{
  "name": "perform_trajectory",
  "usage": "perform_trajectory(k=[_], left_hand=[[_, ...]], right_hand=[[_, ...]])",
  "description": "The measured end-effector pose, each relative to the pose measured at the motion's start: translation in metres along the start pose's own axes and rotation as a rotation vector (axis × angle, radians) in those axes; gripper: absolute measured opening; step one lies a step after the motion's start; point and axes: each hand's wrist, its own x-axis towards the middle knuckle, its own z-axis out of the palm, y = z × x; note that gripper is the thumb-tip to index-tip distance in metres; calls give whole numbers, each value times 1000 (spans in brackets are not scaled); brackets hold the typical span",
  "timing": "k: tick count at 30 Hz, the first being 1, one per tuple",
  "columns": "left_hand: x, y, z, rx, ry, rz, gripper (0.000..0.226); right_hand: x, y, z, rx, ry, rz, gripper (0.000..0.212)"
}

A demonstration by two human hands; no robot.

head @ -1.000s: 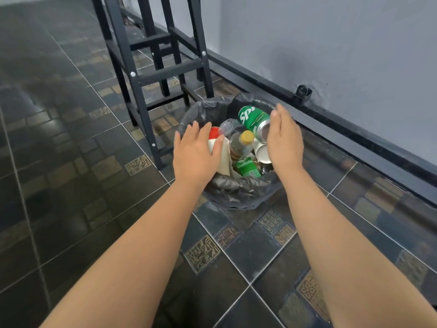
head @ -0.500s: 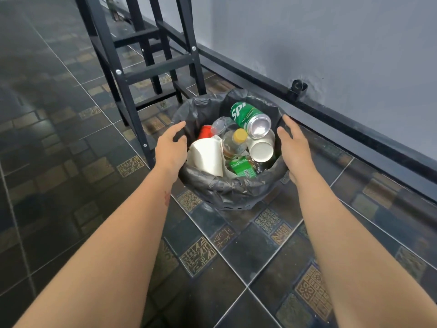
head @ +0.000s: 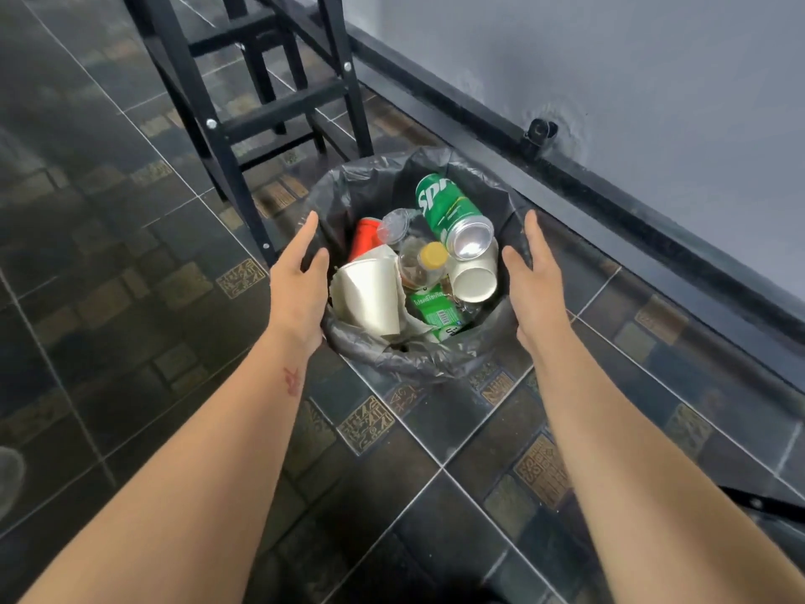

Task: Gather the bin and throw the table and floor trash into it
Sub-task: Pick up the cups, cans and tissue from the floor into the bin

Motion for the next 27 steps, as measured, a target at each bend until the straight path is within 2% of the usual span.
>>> perform_trajectory(k=[7,17,21,27], left_hand=[[-96,125,-36,56,7,-81,45],[-265,318,-81,98,50,-93,40],[-322,356,-96,89,34,-78,40],[-409,373,-124,72,-13,-45,40]], right_hand=[[-106,-126,-39,-75,-6,137,55],[-265,-327,-118,-176,-8,141,55],[-319,-368,-143,-175,-1,128,55],[-411,-390,-181,-180,33,101,55]])
